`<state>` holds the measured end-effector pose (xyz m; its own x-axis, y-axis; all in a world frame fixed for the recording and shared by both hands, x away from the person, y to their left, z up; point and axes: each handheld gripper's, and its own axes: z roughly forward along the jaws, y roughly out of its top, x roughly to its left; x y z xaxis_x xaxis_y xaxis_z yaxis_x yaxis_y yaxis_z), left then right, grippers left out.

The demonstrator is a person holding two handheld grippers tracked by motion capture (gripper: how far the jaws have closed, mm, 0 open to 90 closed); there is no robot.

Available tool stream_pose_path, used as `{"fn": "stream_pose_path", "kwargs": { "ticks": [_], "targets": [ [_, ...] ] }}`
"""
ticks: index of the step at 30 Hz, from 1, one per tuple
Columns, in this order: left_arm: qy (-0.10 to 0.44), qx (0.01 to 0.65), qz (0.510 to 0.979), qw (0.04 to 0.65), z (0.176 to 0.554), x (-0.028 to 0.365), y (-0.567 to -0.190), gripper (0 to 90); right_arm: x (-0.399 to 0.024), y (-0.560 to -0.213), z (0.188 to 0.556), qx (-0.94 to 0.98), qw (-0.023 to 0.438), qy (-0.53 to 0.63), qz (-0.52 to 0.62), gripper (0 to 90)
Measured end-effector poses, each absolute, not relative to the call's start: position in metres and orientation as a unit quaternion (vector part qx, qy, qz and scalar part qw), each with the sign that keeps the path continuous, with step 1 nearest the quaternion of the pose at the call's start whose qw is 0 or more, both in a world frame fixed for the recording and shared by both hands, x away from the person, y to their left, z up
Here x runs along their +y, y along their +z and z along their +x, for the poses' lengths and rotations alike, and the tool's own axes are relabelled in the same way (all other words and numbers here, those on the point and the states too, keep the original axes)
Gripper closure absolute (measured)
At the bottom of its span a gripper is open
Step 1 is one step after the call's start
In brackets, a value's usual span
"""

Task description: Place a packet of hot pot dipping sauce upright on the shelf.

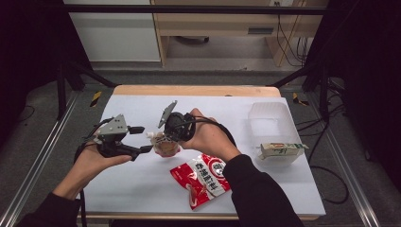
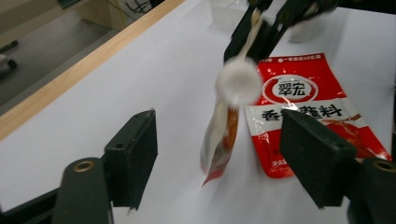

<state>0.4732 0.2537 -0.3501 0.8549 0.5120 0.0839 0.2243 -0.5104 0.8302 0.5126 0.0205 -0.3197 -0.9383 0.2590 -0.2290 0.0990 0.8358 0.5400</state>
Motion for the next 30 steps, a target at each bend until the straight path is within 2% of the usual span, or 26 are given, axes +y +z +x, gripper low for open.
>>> {"fn": "stream_pose_path", "kwargs": {
  "ticks": [7,15,19,21,30],
  "targets": [
    [0.180,0.283,0.841,0.425,0.446,0.283,-0.399,19.0,0.008,-0.313,0.512,0.949,0.155,0.260,0.095,88.4],
    [0.196,0.333,0.798,0.462,0.434,0.307,-0.424,13.5,-0.006,-0.309,0.512,0.951,0.161,0.240,0.109,88.4],
    [0.206,0.352,0.800,0.439,0.435,0.314,-0.437,10.4,-0.012,-0.306,0.514,0.951,0.160,0.240,0.114,88.4],
    [0.200,0.371,0.790,0.446,0.436,0.315,-0.440,9.3,-0.015,-0.303,0.517,0.951,0.158,0.242,0.113,88.4],
    [0.215,0.375,0.786,0.441,0.437,0.317,-0.440,9.1,-0.030,-0.295,0.528,0.948,0.152,0.246,0.135,88.5]
  ]
}}
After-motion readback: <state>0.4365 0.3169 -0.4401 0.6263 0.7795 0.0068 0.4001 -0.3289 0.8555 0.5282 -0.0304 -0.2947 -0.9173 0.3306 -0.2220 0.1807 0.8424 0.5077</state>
